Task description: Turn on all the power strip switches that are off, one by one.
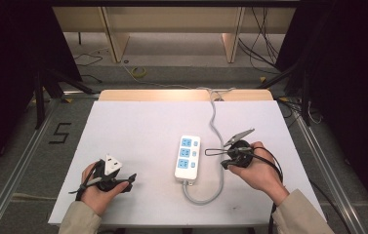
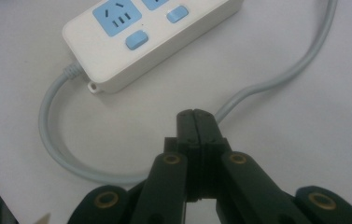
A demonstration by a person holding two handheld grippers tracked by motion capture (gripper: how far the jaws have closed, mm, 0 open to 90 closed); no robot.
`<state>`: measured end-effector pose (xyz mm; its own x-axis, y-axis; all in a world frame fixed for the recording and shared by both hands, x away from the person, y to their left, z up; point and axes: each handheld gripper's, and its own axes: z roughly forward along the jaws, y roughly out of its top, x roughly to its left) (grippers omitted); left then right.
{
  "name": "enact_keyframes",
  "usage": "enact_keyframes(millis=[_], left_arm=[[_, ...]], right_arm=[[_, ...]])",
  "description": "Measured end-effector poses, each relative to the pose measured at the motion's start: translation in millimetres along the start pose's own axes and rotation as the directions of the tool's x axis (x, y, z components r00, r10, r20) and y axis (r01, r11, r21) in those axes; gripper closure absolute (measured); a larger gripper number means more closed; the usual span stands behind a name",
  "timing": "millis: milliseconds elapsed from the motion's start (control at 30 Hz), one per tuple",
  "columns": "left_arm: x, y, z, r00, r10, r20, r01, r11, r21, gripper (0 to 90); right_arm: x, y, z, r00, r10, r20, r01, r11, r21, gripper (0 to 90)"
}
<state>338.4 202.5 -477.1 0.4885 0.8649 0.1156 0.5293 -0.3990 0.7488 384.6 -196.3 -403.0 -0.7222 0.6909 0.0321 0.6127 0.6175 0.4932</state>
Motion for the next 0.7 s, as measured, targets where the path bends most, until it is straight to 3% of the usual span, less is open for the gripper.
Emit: enact_keyframes(millis=[700], left_arm=[[-0.3, 0.3, 0.0, 1.0, -0.001, -0.002, 0.001, 1.0, 0.001, 20.8]], right_arm=[[4.0, 11.6, 4.0, 1.0, -0.004, -0.007, 0.005, 1.0, 0.012, 90.0]])
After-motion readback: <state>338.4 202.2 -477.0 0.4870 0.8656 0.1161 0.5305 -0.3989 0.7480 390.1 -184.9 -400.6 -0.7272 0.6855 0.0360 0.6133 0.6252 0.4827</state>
